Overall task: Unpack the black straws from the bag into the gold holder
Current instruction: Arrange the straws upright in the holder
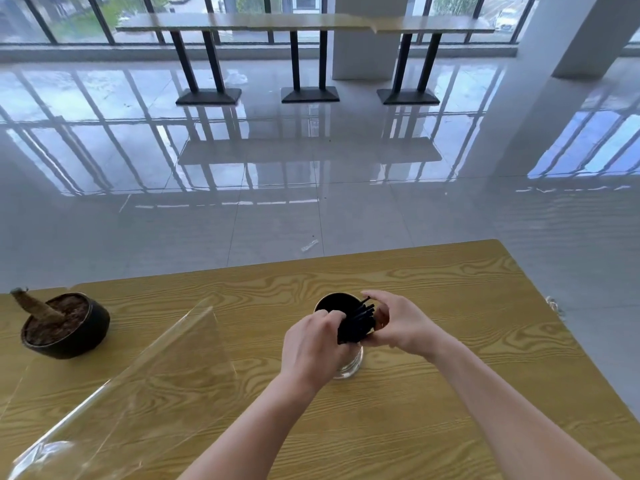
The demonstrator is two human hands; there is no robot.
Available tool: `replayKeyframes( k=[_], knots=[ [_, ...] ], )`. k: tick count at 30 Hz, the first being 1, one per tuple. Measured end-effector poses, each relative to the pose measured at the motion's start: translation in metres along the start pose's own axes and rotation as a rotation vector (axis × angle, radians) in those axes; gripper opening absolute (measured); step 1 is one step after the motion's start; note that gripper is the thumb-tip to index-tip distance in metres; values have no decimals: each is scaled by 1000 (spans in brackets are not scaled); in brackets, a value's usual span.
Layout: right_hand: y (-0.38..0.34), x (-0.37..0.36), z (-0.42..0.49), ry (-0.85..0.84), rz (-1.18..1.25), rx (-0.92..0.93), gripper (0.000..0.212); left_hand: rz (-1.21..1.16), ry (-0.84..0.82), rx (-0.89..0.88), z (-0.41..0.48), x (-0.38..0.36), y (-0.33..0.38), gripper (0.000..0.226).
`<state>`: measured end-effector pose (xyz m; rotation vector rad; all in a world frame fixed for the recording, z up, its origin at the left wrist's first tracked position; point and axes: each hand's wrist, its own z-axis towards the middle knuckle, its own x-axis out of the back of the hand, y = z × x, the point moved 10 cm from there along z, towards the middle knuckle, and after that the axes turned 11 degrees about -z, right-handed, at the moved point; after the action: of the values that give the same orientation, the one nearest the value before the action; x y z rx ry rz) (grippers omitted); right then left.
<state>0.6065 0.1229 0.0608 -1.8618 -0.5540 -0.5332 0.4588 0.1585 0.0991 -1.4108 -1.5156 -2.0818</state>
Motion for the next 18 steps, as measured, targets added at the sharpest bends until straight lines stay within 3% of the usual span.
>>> replayKeyframes(
  k=[3, 12, 18],
  knots=[
    [-8, 2, 7, 12, -27, 65, 67, -62, 2, 35, 5, 0, -3, 29],
    [-23, 7, 18, -20, -152, 81, 22, -406, -4, 224, 13, -4, -29, 17],
    [-45, 22, 41, -3, -125, 38, 16, -580, 34, 315, 35, 14, -44, 12]
  ],
)
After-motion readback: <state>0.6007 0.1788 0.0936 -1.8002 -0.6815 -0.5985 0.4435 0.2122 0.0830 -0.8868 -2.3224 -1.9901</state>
